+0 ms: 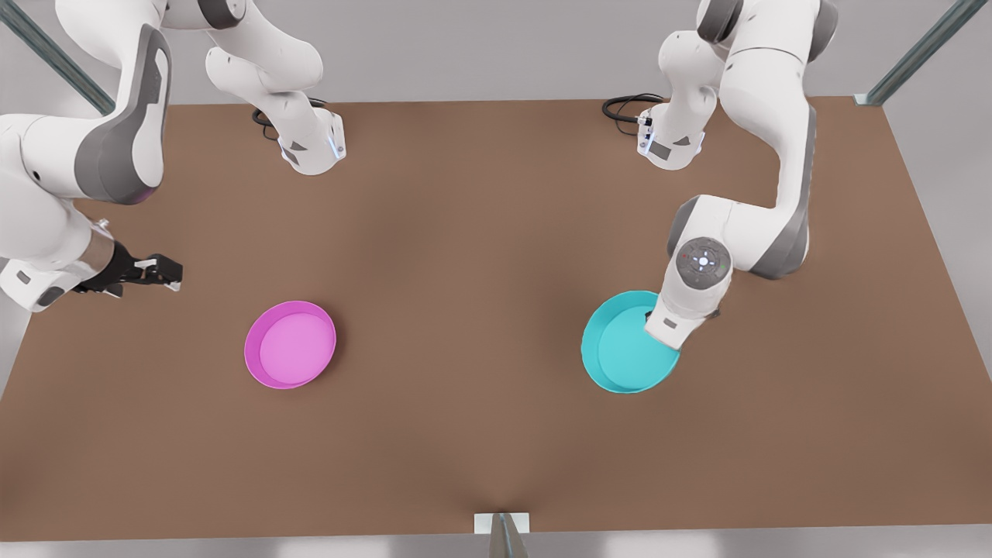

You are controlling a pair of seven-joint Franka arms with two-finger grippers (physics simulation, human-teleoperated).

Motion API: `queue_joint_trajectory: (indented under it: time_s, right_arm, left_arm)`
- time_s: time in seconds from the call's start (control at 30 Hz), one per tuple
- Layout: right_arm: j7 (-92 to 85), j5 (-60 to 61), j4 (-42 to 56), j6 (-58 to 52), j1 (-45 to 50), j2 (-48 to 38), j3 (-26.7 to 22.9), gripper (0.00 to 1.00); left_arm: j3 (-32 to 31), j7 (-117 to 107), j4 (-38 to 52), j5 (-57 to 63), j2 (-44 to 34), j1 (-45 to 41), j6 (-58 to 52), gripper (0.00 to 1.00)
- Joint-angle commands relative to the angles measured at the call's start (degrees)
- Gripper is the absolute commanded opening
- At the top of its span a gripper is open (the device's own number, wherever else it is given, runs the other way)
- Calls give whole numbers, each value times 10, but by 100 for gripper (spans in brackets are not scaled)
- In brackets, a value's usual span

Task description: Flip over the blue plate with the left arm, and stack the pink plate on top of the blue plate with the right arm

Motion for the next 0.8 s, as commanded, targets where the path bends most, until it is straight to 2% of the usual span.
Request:
queue_joint_trajectory:
  time_s: [0.0,0.13,0.5,0.67,0.77]
  right_arm:
    - [0,0,0,0,0,0,-1,100]
    - [1,-1,0,0,0,0,-1,100]
    - [-2,-1,-1,1,-4,5,-4,100]
    - [-3,0,-3,1,-16,6,-3,100]
    - [-2,-1,-2,1,-16,6,-3,100]
  left_arm:
    - [0,-4,4,55,1,0,1,21]
    - [1,-41,41,168,-1,-62,-40,21]
    - [0,-163,42,401,5,-229,-128,21]
    - [1,-251,40,520,27,-300,-158,21]
    - [2,-320,41,595,88,-345,-193,21]
